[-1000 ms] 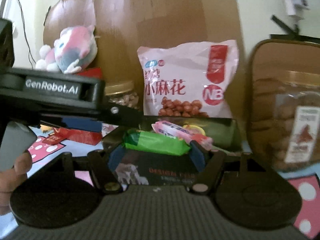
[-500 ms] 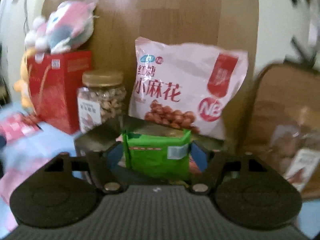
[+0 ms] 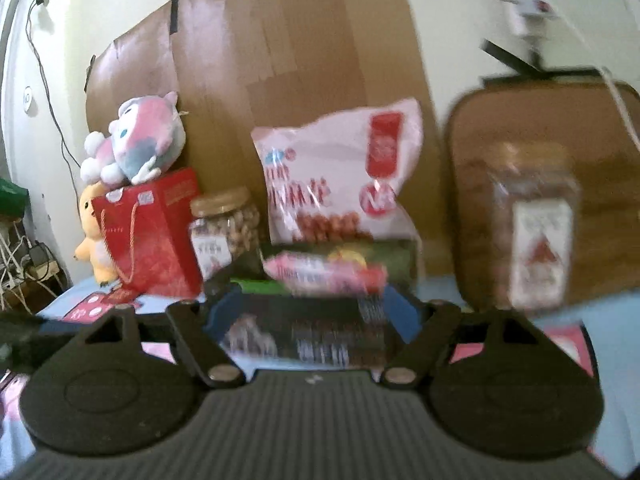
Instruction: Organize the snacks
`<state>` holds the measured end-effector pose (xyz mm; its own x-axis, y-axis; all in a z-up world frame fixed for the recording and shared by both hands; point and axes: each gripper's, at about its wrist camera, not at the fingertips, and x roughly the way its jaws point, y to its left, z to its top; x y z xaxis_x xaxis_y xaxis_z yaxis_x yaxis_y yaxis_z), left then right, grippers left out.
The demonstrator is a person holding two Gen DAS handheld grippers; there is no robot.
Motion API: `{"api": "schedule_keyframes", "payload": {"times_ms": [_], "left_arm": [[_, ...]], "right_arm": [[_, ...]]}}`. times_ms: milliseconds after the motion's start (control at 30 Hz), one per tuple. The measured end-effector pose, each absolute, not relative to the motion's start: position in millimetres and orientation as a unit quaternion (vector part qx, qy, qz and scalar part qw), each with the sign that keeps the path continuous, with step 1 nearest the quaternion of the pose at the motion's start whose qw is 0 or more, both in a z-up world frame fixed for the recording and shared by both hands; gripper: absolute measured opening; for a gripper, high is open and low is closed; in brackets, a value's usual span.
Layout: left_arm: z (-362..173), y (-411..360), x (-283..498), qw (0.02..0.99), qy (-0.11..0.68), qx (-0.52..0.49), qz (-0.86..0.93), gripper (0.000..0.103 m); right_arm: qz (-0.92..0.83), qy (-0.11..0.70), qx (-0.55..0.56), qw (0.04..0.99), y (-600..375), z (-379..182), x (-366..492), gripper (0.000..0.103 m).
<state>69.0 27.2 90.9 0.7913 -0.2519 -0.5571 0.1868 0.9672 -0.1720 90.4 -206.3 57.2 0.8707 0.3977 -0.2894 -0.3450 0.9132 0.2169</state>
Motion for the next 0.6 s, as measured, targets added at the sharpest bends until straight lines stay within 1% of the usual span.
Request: {"api": "schedule_keyframes", "payload": {"times_ms": [167,300,400,533,600], "left_arm": [[85.3,16.1,53.1,0.946,0.305,-0.035,-0.109,0.089],[80.7,13.0,39.2,0.947,0.304,-0.022,-0.098,0.089],[77.8,15.8,31.1,0.949,0.304,-0.022,-0.086,0.093],[74.6,20.7,22.3,0.951,0.301,-0.023,-0.071,0.094],[73.1,22.3,18.8,0.951,0.301,-0.023,-0.065,0.097]], "right_arm": [[0.170,0.194,0.109,0.960,-209.9,32.0,45.1,0.079],[0.157,0.214,0.114,0.957,-202.6,20.7,25.4,0.080],[0.168,0.224,0.118,0.953,-196.1,16.2,15.7,0.080],[0.175,0.232,0.123,0.949,-189.2,16.7,9.8,0.080],[0.179,0.236,0.126,0.947,-187.8,16.6,6.4,0.080]]}}
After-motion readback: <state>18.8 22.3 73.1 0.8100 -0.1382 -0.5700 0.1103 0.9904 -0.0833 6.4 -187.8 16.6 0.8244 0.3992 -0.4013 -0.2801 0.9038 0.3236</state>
